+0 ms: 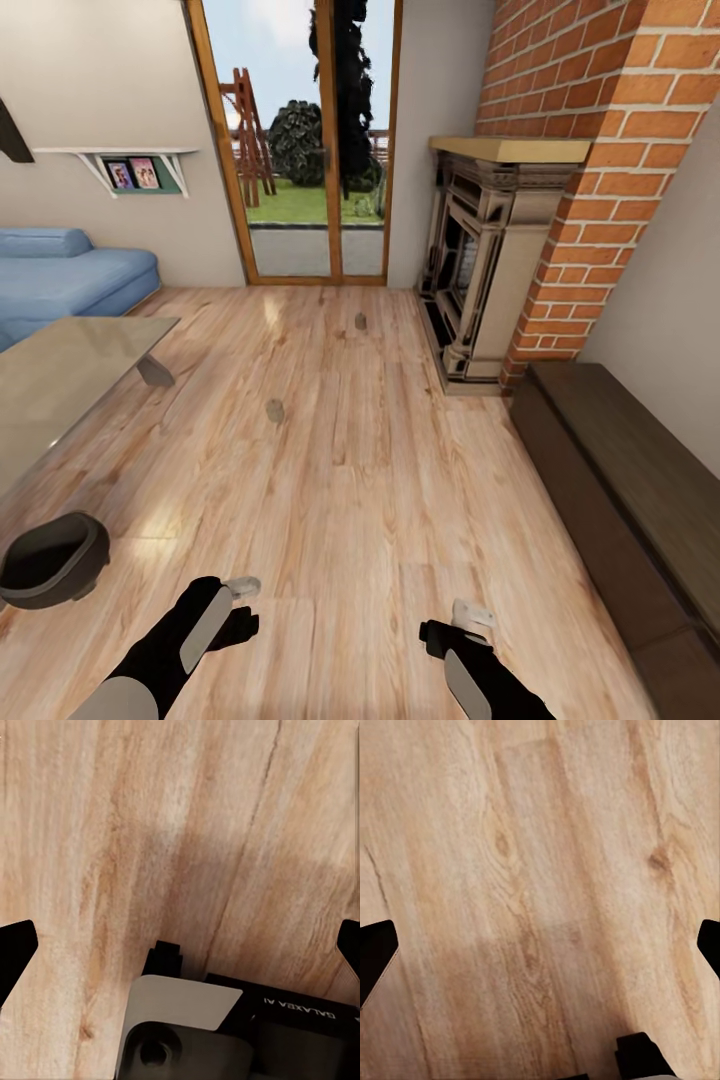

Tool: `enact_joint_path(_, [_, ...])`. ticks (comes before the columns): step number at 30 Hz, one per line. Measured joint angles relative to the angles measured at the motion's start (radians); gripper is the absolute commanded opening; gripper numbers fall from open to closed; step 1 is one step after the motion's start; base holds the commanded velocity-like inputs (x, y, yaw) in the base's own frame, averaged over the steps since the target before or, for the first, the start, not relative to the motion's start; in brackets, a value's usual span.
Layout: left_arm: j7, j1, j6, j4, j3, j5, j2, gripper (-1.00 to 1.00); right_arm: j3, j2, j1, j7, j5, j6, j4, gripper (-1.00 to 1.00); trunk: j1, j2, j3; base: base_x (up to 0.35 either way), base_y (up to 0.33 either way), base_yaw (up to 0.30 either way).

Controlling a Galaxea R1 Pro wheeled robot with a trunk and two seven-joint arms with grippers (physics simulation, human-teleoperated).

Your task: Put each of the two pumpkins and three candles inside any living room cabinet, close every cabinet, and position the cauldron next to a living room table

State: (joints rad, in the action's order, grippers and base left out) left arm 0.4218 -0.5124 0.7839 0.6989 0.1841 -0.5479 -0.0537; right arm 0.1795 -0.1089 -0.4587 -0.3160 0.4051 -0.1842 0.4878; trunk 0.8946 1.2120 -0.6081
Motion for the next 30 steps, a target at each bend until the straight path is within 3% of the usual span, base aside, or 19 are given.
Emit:
enact_joint_path(23, [0.0,0.0,-0.001,0.0,0.002,0.006,0.0,1.0,-0.002,0.003,0.0,0.0,0.008,0.117,-0.053,1.0,0.0,0.0,0.008,0.329,0.012,-0.002])
enact_joint_path(30, [0.0,0.0,-0.001,0.0,0.002,0.007,0.0,1.0,-0.002,0.003,0.0,0.0,0.007,0.126,-0.055,1.0,0.0,0.0,0.008,0.332,0.0,-0.19])
